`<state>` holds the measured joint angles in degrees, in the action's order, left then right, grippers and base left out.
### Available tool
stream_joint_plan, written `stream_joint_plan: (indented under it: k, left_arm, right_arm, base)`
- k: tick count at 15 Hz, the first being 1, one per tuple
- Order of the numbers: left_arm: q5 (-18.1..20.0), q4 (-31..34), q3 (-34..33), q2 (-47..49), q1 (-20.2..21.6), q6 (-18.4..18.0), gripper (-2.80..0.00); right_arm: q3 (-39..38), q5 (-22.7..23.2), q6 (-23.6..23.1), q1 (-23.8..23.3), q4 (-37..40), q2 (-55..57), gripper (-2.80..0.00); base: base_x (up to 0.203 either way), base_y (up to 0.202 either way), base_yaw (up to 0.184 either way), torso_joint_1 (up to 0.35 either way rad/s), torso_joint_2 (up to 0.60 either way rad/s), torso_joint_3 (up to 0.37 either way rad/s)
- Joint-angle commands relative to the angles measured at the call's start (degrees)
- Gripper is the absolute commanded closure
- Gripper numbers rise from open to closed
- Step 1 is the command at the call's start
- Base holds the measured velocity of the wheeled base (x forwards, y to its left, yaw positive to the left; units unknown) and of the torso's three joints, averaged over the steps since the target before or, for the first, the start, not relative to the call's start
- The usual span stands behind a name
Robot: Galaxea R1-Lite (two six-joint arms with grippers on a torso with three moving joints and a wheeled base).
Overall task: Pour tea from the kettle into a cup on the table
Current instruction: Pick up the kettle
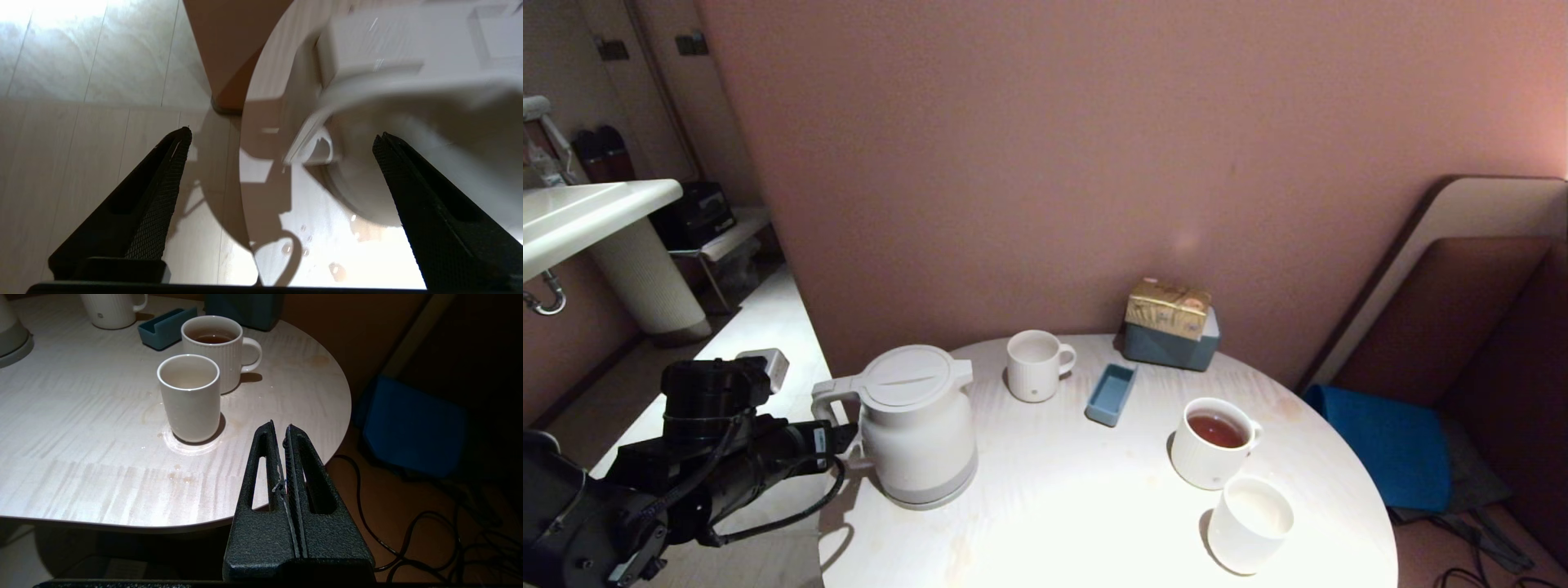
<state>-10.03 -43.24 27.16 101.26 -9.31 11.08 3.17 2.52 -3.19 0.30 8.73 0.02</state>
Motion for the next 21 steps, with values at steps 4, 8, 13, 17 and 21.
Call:
stream_joint_plan:
  k: [4, 8, 13, 17, 21]
  left_arm:
    - [-0.3, -0.3, 2.1, 1.3, 0.1, -0.6, -2.8]
    - [-0.7, -4.0, 2.1, 5.1, 0.1, -0.7, -2.8]
    - [-2.2, -10.4, 2.1, 9.1, 0.1, -0.7, -2.8]
    - [-2.2, -10.5, 3.5, 9.8, 0.1, -0.8, -2.8]
    - [-2.2, -10.5, 3.4, 9.5, 0.1, -0.6, -2.8]
  right_arm:
    - [0.0, 0.0, -0.1, 0.0, 0.1, 0.0, 0.0]
    - [0.0, 0.0, -0.1, 0.0, 0.1, 0.0, 0.0]
    - [0.0, 0.0, -0.1, 0.0, 0.1, 0.0, 0.0]
    - [0.0, 0.0, -0.1, 0.0, 0.1, 0.0, 0.0]
    - [0.0, 0.0, -0.1, 0.0, 0.1, 0.0, 0.0]
  base:
    - [0.0, 0.0, 0.0, 0.0, 0.0, 0.0]
    - [0.0, 0.0, 0.0, 0.0, 0.0, 0.0]
    - [0.0, 0.0, 0.0, 0.0, 0.0, 0.0]
    - [0.0, 0.0, 0.0, 0.0, 0.0, 0.0]
    - [0.0, 0.0, 0.0, 0.0, 0.0, 0.0]
